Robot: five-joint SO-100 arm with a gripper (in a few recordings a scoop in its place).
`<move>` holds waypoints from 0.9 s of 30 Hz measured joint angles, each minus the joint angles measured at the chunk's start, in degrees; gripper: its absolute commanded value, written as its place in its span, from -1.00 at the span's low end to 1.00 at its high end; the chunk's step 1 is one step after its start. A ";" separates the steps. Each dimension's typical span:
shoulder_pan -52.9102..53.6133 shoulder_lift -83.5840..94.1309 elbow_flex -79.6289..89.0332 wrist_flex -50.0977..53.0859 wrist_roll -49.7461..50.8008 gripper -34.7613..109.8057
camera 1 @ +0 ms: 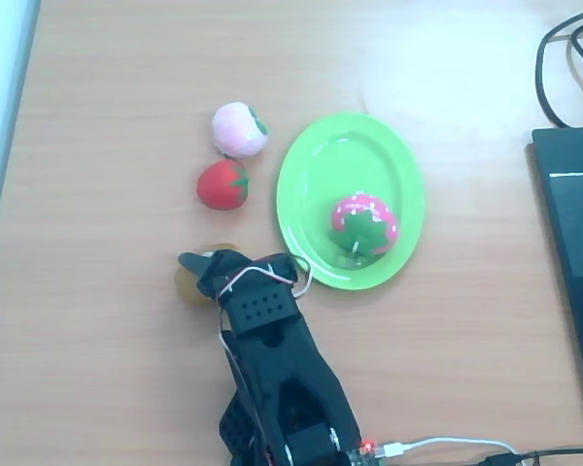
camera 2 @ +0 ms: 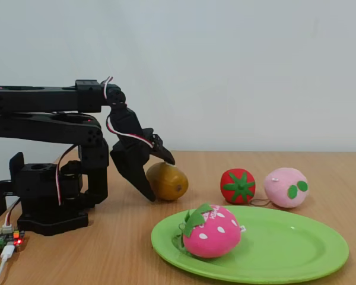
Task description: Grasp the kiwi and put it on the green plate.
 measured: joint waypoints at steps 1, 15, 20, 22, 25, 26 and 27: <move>0.00 0.09 0.00 -0.44 0.00 0.04; 0.70 0.53 1.14 -2.02 1.23 0.00; 0.70 0.53 1.14 -2.81 0.79 0.05; 0.70 0.53 1.14 -2.81 0.79 0.09; 0.70 0.53 1.14 -2.81 0.79 0.09; 1.05 0.97 1.14 -2.81 0.79 0.09; 1.41 1.58 1.14 -2.81 0.79 0.08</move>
